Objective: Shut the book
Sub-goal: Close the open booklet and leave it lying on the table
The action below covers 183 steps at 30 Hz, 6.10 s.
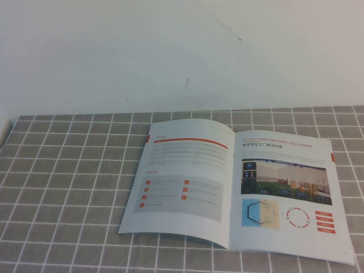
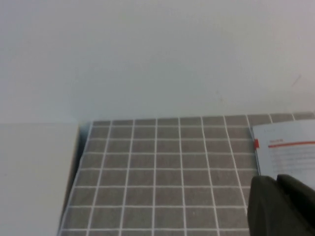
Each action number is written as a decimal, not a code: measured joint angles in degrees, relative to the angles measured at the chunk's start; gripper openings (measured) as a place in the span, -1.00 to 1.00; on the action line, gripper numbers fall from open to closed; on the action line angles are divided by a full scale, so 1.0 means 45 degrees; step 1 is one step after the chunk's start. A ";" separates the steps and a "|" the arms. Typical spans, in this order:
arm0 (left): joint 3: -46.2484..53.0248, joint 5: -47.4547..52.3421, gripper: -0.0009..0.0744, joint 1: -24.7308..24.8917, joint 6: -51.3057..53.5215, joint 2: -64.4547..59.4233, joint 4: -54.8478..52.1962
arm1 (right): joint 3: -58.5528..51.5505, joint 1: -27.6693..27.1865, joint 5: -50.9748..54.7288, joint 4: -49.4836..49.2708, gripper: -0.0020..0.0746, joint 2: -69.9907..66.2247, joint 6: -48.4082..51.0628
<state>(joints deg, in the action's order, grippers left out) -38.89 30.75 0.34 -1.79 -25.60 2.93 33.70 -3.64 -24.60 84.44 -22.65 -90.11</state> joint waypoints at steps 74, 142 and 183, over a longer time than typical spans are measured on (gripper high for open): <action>-0.6627 -0.0921 -0.99 0.0490 1.0718 -1.7249 1.1140 | 0.4116 0.2247 1.1750 -2.7893 -0.95 -1.6236 3.1147; -0.9301 -0.0314 -0.99 0.3888 0.9376 -2.1432 1.1337 | 0.5880 0.2269 1.1411 -2.6984 -0.95 -1.9704 3.0871; -1.1262 0.2066 -0.98 0.4667 1.3410 -1.6419 1.2674 | 1.0638 0.2554 1.7019 -2.3712 -0.95 -1.9395 2.8057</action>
<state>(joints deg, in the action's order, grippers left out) -89.56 40.05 21.34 58.55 -99.49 59.96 81.57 7.85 51.99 -22.27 -109.93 36.15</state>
